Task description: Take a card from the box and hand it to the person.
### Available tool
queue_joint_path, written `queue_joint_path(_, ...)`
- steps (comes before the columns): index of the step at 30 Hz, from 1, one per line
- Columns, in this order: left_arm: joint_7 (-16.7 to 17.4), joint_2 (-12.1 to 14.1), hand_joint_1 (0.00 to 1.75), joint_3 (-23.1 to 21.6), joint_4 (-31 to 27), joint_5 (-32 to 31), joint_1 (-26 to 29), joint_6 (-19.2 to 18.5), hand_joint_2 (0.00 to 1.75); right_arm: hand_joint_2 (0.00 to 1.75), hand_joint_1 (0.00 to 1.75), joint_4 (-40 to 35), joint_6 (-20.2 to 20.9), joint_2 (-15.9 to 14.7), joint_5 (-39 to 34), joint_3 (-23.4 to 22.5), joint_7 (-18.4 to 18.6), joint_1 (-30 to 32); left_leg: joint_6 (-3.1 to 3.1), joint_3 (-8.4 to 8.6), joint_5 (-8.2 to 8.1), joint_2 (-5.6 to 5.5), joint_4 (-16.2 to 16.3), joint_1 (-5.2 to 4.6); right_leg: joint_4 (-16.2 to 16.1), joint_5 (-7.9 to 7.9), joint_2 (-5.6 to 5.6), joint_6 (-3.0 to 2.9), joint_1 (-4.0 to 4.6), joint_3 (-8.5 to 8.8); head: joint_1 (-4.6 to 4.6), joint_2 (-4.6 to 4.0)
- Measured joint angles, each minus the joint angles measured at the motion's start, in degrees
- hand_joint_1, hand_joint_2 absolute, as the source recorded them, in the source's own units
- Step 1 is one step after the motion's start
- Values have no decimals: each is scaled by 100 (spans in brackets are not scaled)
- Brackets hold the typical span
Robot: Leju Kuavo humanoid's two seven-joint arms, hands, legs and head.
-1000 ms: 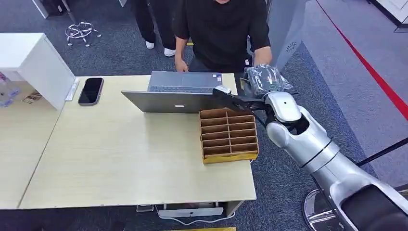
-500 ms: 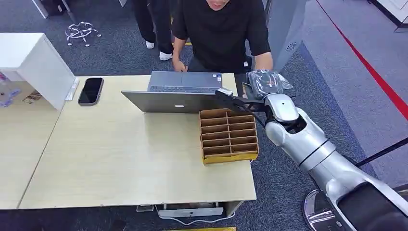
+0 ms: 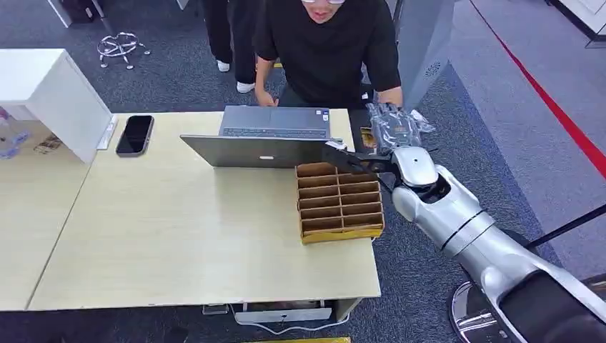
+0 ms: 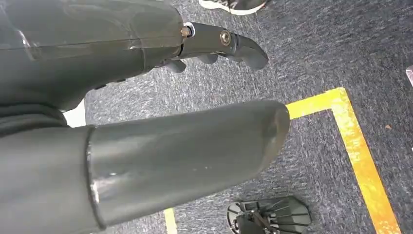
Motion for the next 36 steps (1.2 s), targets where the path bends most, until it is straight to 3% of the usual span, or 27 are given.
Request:
queue_joint_path(11, -46, 0, 0, -20, 0, 87, 50, 15, 0, 175, 0, -220, -1341, -111, 422, -205, 234, 303, 0, 2, 0, 0, 1, 0, 0, 0, 1, 0, 0, 0, 2, 0)
queue_joint_path(17, -142, 0, 0, -22, 0, 214, 143, 44, 0, 175, 0, -876, -2141, -166, 754, -531, 186, 804, 0, 3, 0, 0, 0, 0, 0, 0, 2, 0, 0, -1, 0, 0)
queue_joint_path(21, -208, 0, 0, -22, 0, 275, 203, 68, 0, 175, 0, -1423, -2377, -179, 911, -743, 144, 1216, 0, 2, -1, 0, 0, 0, -1, 0, 1, 0, 0, -1, 0, 0)
queue_joint_path(24, -234, 0, 0, -20, 0, 306, 235, 83, 0, 175, 0, -1770, -2535, -177, 966, -894, 39, 1543, 0, 2, -1, 0, -1, 1, -1, 0, 1, 0, 1, 0, 0, 0)
queue_joint_path(30, -264, 0, 0, -17, 0, 418, 267, 127, 0, 175, 0, -2371, -3007, -120, 490, -1123, -559, 2315, 0, 2, -1, 0, -2, 1, -1, 0, 0, 0, 1, 1, 2, 0)
queue_joint_path(36, -299, 0, 0, -13, 0, 494, 270, 164, 0, 175, 0, -2721, -3254, -17, 225, -1220, -837, 2946, 0, 1, -1, 0, -3, 1, -1, 0, 1, 0, 1, 0, 0, 0)
